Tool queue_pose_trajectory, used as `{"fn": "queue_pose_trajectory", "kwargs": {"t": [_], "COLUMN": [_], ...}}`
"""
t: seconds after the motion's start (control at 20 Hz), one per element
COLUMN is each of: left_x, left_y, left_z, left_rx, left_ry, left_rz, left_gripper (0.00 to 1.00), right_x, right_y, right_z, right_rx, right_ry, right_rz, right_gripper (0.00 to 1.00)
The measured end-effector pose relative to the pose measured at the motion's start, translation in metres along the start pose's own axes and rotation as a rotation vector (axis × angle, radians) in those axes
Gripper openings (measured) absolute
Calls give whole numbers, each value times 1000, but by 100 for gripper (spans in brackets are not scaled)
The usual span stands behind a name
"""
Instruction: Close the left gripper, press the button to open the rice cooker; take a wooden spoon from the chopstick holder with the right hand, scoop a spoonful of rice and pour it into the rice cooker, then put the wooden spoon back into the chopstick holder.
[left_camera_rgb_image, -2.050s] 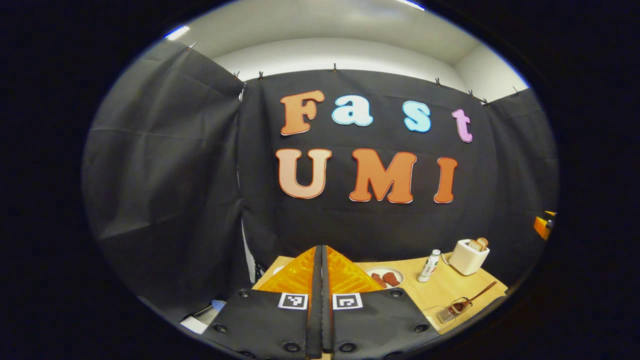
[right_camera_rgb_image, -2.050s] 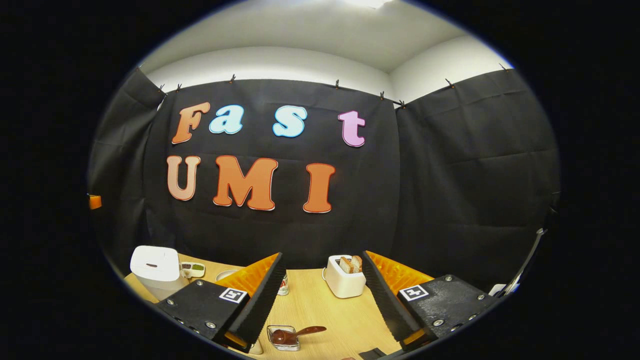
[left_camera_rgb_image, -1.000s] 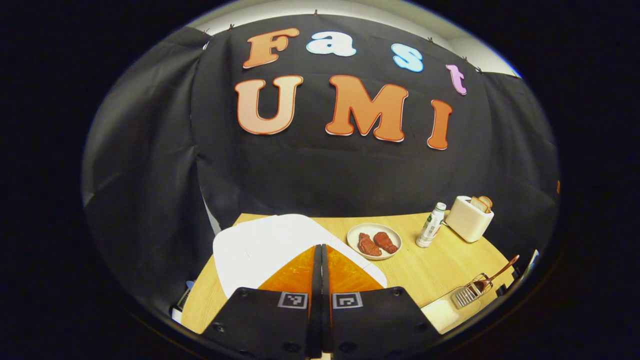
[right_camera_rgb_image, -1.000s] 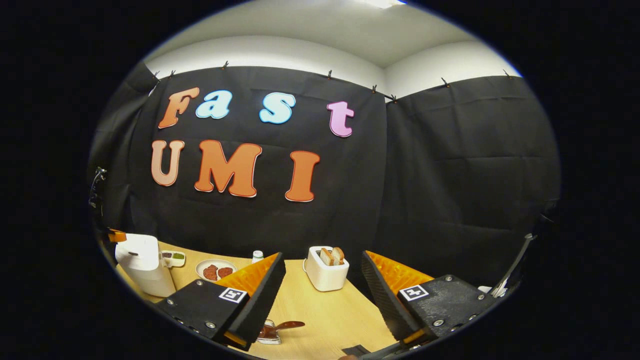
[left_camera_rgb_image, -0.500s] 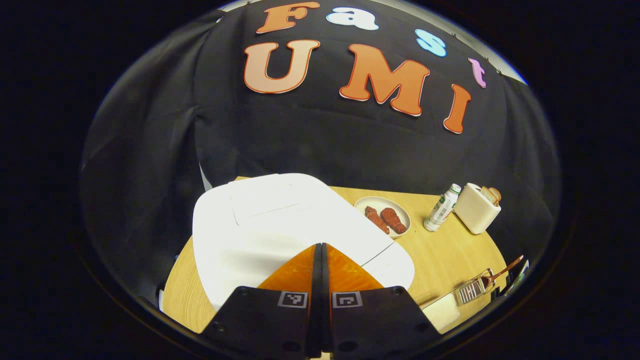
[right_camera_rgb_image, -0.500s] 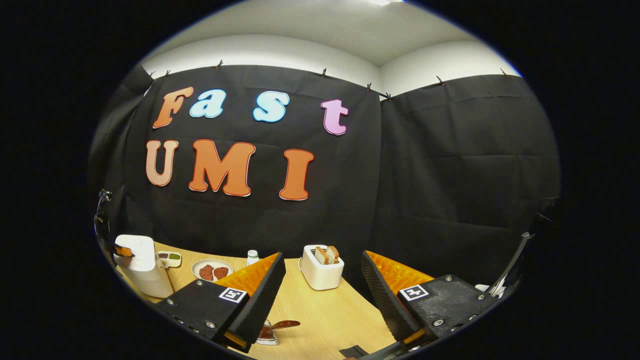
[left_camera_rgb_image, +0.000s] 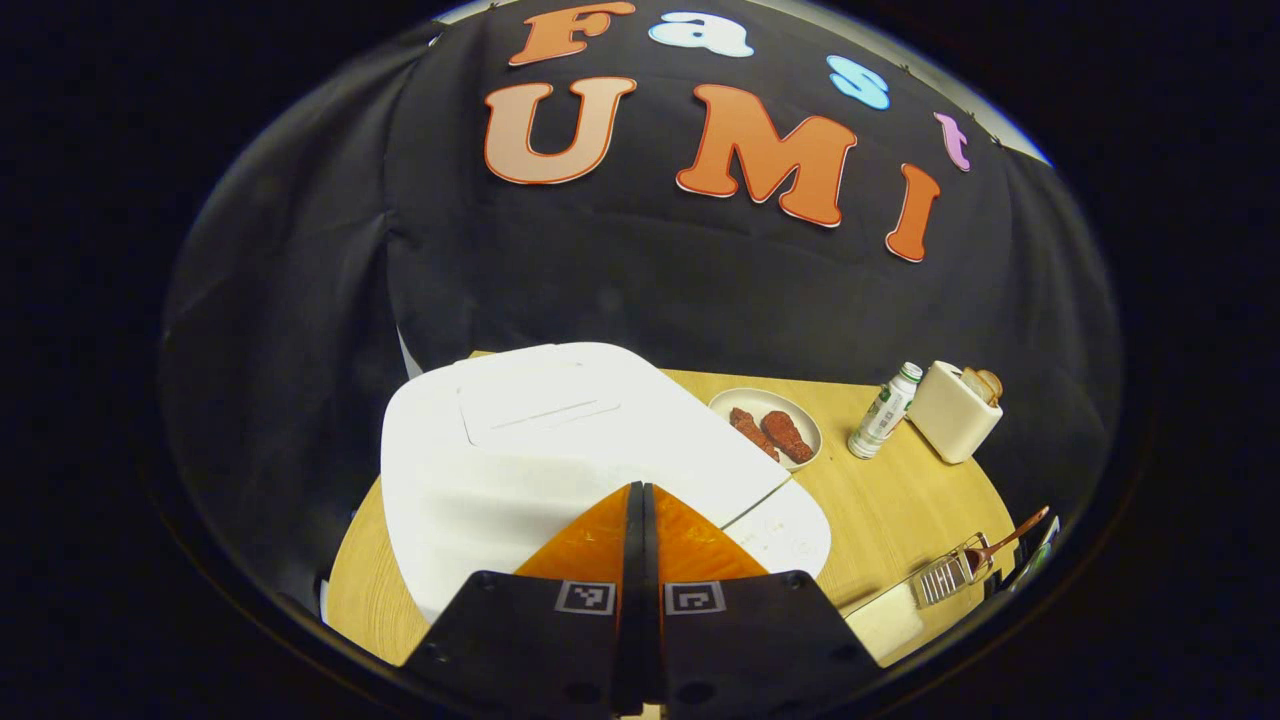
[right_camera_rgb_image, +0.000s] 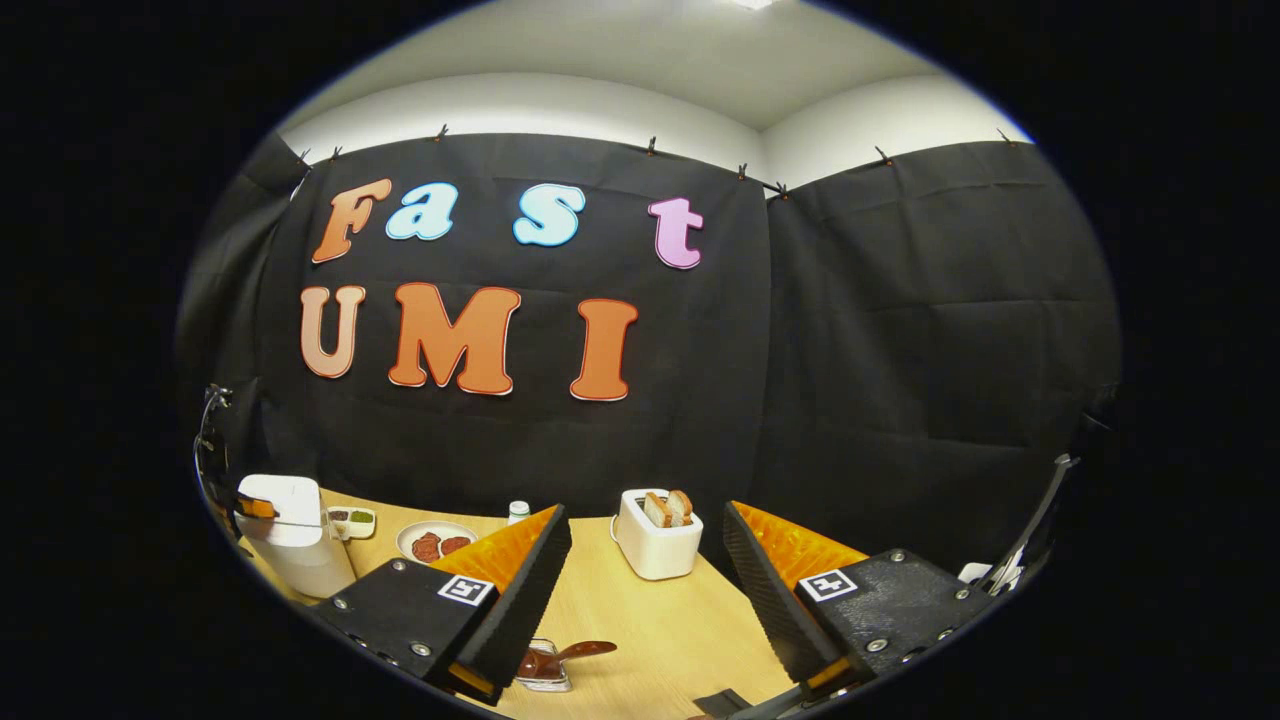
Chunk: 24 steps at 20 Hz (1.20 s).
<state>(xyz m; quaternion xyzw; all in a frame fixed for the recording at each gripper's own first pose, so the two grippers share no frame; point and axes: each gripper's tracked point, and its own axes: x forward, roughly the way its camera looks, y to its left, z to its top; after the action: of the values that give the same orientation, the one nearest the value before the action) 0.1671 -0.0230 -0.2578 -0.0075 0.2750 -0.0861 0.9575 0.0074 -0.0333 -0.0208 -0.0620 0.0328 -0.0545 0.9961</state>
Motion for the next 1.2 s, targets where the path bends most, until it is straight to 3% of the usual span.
{"fn": "queue_pose_trajectory", "kwargs": {"t": [0.15,0.4,0.6,0.9,1.2], "left_x": [-10,-66,-116,-167,-195], "left_y": [0,9,3,7,17], "left_z": [19,101,135,143,137], "left_rx": [-51,-26,-69,-24,-43], "left_ry": [-31,-241,-353,-435,-458], "left_rz": [-4,59,42,81,141], "left_gripper": [5,5,4,4,5], "right_x": [-4,-9,-10,-7,9], "right_y": [-1,-5,0,8,21], "right_z": [-3,-4,-11,-28,-73], "right_rx": [1,25,64,82,112], "right_ry": [6,-4,2,17,69], "right_rz": [5,10,32,60,93], "right_gripper": [95,95,95,95,95]}}
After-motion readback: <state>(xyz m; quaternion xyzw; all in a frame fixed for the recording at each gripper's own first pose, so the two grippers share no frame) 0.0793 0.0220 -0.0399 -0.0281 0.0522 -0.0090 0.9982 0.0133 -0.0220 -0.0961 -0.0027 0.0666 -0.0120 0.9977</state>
